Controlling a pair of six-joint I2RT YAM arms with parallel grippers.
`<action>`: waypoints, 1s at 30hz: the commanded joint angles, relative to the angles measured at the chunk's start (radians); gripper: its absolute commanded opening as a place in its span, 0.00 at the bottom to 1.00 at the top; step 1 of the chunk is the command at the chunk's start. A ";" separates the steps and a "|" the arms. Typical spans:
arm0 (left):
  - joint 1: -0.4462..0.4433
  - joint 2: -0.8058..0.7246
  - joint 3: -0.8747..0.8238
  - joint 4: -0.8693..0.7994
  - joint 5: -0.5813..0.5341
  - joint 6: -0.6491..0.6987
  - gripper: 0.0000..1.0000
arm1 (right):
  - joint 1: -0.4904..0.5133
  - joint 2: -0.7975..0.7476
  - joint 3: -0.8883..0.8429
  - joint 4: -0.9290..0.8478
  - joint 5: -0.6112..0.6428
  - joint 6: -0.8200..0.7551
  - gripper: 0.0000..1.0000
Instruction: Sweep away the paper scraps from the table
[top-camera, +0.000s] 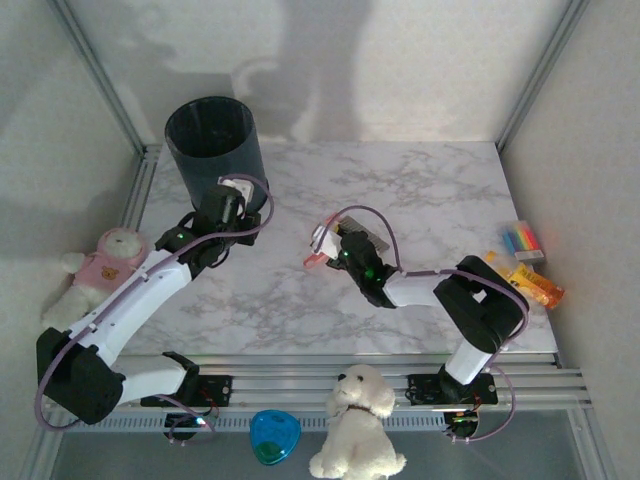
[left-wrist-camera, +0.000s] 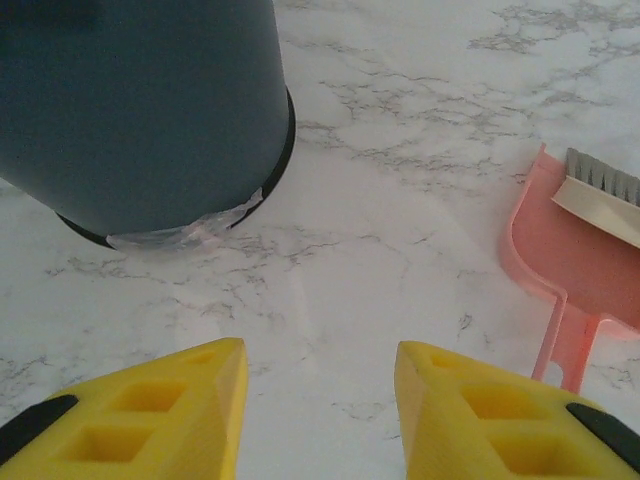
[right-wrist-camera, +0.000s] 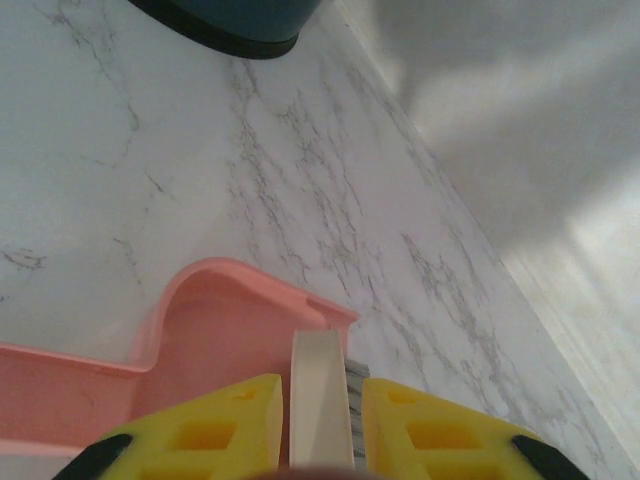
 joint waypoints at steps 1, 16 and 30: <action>0.012 -0.015 -0.014 0.019 -0.032 -0.010 0.42 | 0.021 0.022 -0.019 0.032 0.017 0.005 0.12; 0.018 -0.006 -0.017 0.011 -0.049 -0.004 0.43 | 0.041 -0.003 -0.067 0.012 0.024 0.017 0.32; 0.021 0.000 -0.017 0.007 -0.053 0.000 0.43 | 0.048 -0.039 -0.061 -0.043 0.031 0.019 0.46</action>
